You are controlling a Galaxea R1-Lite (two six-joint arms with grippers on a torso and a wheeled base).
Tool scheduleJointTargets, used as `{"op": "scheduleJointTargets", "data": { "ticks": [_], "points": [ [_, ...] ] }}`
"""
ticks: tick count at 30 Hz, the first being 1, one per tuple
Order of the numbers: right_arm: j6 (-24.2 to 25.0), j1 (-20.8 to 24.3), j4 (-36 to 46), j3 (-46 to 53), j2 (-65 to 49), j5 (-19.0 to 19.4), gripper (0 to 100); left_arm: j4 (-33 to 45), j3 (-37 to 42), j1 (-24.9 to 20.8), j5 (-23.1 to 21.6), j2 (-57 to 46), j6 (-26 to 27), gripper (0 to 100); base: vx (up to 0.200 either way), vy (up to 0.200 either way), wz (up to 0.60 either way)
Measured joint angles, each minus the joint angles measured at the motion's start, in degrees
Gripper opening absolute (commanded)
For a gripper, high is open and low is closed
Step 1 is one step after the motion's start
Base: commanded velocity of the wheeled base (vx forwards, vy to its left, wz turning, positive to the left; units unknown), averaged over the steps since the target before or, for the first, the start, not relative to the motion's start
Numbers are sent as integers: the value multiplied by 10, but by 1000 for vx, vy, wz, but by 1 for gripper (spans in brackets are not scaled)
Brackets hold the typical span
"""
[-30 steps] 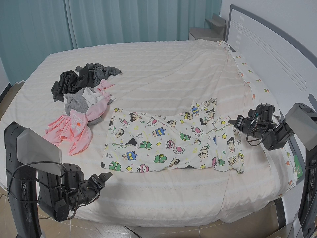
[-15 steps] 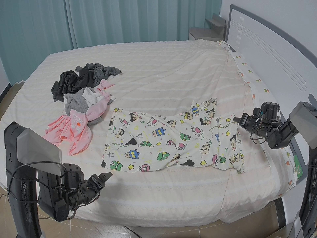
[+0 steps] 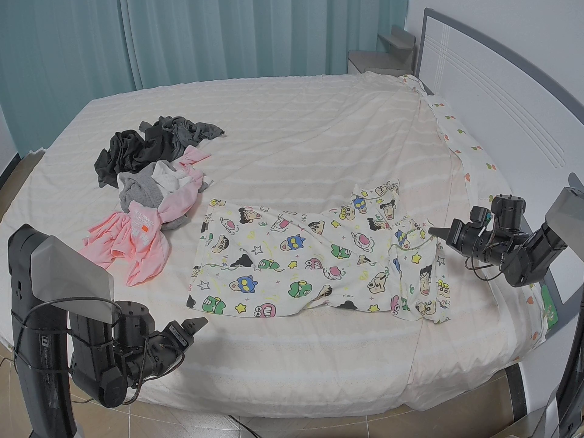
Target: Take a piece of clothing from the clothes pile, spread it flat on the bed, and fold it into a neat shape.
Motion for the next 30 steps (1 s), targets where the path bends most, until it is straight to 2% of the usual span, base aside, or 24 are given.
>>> {"op": "scheduleJointTargets", "data": {
  "ticks": [6, 12, 22, 30],
  "points": [
    [-39, 0, -4, 45, -17, 33, 0, 0, 0, 0, 0, 0, 0, 100, 0, 0, 0],
    [-43, 3, -4, 58, -29, 38, 0, 0, 0, -1, 0, 0, 0, 100, 0, 0, 0],
    [-4, 2, -2, 40, -40, 34, 0, 0, 0, -1, 0, 0, 1, 100, 0, 0, 0],
    [19, 0, 36, -24, -24, 5, 0, 0, 0, -1, 0, 0, 1, 100, 0, 0, 0]
  ]
}}
